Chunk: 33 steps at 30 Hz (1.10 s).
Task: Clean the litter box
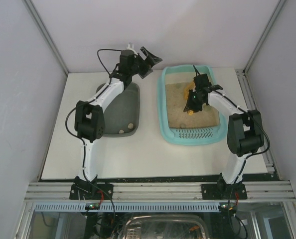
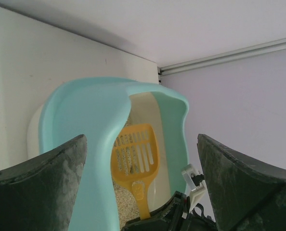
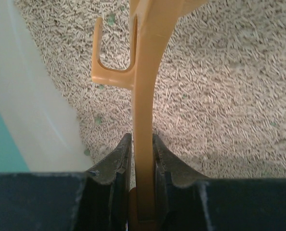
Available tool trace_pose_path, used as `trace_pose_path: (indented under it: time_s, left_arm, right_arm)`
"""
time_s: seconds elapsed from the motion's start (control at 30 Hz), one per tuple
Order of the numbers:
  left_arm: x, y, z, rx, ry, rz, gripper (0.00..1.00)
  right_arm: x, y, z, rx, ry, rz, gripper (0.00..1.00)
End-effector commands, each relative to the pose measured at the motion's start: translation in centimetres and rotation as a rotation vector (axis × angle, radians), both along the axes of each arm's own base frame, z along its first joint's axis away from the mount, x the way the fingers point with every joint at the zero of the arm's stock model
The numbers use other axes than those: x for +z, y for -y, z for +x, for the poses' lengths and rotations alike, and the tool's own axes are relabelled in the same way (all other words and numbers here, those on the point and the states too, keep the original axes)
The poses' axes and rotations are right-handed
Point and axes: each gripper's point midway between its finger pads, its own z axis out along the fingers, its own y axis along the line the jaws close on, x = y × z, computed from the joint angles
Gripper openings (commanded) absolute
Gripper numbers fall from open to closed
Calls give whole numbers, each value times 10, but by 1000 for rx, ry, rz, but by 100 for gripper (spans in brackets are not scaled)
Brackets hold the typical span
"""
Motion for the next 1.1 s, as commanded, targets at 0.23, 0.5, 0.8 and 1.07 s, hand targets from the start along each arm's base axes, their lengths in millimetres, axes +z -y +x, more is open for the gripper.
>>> trace_pose_path:
  time_s: [0.23, 0.5, 0.8, 1.07]
  left_arm:
    - [13, 19, 19, 36, 69, -77, 100]
    - [-4, 24, 17, 33, 43, -86, 100]
    - [-10, 26, 16, 37, 35, -68, 100]
    - [-14, 25, 16, 36, 29, -57, 100]
  right_arm:
    - [-10, -9, 64, -19, 42, 16, 0]
    - [-22, -7, 74, -42, 20, -21, 0]
    - [-23, -6, 71, -39, -26, -81, 0]
    - [-27, -13, 70, 1, -50, -59, 0]
